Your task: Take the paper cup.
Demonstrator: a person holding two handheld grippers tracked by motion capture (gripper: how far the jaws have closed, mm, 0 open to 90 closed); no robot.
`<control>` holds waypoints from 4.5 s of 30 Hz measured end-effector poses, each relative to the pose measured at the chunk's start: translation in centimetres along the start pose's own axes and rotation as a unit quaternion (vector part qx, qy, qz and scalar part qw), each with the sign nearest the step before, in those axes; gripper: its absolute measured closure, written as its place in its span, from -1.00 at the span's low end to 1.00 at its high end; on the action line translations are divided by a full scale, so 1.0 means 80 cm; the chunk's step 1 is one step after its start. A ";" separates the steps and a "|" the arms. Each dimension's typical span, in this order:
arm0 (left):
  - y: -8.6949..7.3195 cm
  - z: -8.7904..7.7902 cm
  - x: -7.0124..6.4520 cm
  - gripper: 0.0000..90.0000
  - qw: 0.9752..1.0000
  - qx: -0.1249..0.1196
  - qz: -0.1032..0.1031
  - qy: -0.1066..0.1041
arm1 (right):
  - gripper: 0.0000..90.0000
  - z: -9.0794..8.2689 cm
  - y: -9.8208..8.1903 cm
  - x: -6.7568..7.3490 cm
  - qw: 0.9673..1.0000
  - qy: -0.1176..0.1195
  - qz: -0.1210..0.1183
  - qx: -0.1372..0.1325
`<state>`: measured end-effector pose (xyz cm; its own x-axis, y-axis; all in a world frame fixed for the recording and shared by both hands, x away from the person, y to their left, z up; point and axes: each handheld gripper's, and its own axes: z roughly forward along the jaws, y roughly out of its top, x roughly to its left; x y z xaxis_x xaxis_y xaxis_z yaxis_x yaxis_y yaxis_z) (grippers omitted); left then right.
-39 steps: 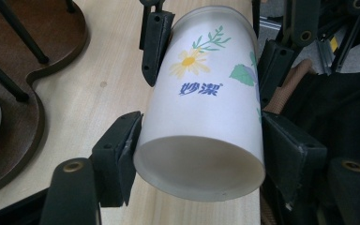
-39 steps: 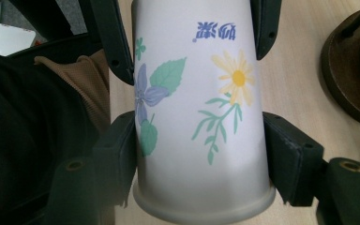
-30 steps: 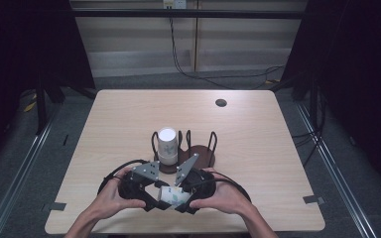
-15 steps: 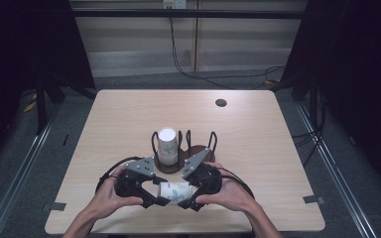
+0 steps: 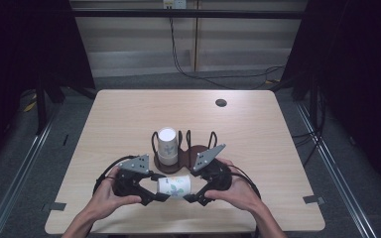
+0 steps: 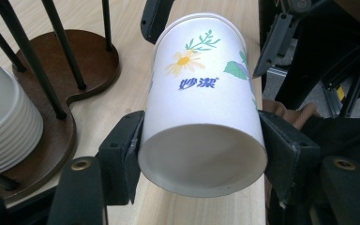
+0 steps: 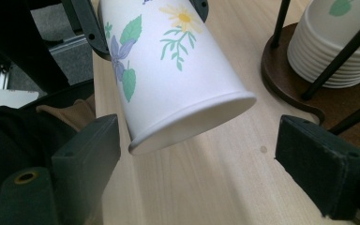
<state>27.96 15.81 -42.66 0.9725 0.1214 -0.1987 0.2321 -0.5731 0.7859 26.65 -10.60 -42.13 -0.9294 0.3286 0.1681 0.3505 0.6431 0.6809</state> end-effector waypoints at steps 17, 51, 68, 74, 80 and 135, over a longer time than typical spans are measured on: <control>-0.006 -0.012 0.003 -0.19 0.998 -0.061 -0.012 0.020 | -0.68 -0.023 -0.013 -0.008 0.997 0.000 0.024 -0.079; 0.001 -0.012 -0.002 -0.19 0.990 -0.139 -0.003 0.008 | -0.70 -0.031 -0.025 -0.012 0.979 0.037 0.064 -0.192; 0.001 -0.011 -0.006 -0.20 0.988 -0.153 0.004 -0.016 | -0.70 -0.030 -0.018 -0.006 0.976 0.053 0.044 -0.205; 0.002 -0.013 -0.006 -0.20 0.987 -0.158 0.007 -0.024 | -0.70 -0.029 -0.017 -0.005 0.975 0.065 0.040 -0.209; 0.003 -0.009 -0.008 -0.20 0.987 -0.156 0.010 -0.030 | -0.68 -0.027 -0.016 -0.004 0.974 0.081 0.037 -0.210; -0.008 -0.009 0.011 -0.63 0.995 -0.093 -0.038 0.023 | -0.32 -0.041 -0.024 -0.016 0.982 0.028 0.072 -0.170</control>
<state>28.68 16.89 -42.94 0.9512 0.1973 -0.2374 0.2993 -0.4019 0.8654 26.76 -14.51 -41.28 -0.8812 0.3544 0.3129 0.4292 0.3221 0.8438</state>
